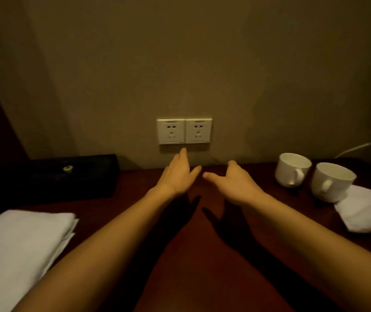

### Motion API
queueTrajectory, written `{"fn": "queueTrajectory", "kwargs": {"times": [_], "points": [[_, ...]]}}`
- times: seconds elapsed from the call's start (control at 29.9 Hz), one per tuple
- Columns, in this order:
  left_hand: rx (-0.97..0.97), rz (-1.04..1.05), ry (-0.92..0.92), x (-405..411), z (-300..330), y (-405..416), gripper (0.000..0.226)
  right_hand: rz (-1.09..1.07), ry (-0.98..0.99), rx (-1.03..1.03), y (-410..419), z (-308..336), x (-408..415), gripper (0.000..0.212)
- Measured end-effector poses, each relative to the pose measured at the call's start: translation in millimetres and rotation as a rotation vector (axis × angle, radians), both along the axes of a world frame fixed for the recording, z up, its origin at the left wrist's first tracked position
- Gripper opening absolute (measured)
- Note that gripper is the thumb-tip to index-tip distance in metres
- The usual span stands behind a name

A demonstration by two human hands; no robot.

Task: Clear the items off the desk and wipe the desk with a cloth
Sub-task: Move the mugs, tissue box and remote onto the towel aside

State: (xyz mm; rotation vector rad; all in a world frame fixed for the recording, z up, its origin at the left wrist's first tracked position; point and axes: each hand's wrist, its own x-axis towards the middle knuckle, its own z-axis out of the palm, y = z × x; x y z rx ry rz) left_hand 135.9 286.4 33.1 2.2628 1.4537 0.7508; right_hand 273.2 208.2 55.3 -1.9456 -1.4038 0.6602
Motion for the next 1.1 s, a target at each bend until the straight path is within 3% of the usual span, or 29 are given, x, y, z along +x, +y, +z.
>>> {"fn": "queueTrajectory", "kwargs": {"times": [0.4,0.5,0.63,0.73,0.9,1.1], "points": [[0.040,0.438,0.151,-273,-8,15,0.049,0.222,0.348,-0.075,87,-37,-198,0.086],[-0.003,0.586,0.175,-315,-16,19,0.059,0.241,0.371,0.016,103,-42,-230,0.086],[-0.089,0.628,0.120,-341,-30,28,0.083,0.342,0.290,0.071,118,-50,-252,0.090],[-0.145,0.575,-0.039,-346,-35,36,0.088,0.402,0.193,0.021,127,-57,-255,0.095],[-0.070,0.548,-0.123,-348,-43,35,0.084,0.374,0.247,0.028,132,-62,-251,0.102],[0.015,0.487,-0.087,-318,-40,22,0.074,0.252,0.363,0.042,111,-54,-209,0.105]]}}
